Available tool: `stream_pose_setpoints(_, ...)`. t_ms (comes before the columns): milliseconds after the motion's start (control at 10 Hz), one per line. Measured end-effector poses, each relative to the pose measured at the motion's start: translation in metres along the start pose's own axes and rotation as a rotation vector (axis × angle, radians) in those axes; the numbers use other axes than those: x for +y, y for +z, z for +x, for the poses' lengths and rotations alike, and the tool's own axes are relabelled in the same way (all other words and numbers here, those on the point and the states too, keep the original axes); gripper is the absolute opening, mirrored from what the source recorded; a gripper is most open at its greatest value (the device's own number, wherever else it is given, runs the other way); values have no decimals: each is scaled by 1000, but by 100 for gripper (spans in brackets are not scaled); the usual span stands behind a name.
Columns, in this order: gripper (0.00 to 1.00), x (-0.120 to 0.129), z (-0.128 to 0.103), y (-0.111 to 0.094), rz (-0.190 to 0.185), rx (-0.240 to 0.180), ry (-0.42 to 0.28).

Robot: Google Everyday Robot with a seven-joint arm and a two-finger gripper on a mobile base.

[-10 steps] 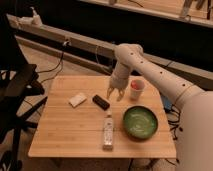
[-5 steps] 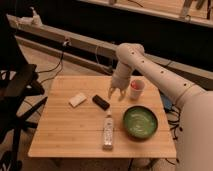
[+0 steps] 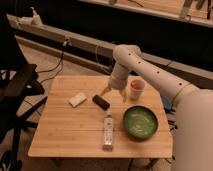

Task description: Stand the bottle upright

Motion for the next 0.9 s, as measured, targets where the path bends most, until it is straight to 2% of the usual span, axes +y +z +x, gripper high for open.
stream_pose_setpoints(300,80,-1,7,24,11,-33,-15)
stream_pose_setpoints(600,80,-6,5,49,30,-87,-40)
stream_pose_setpoints(900,80,-12,-1,82,38,-175,-66)
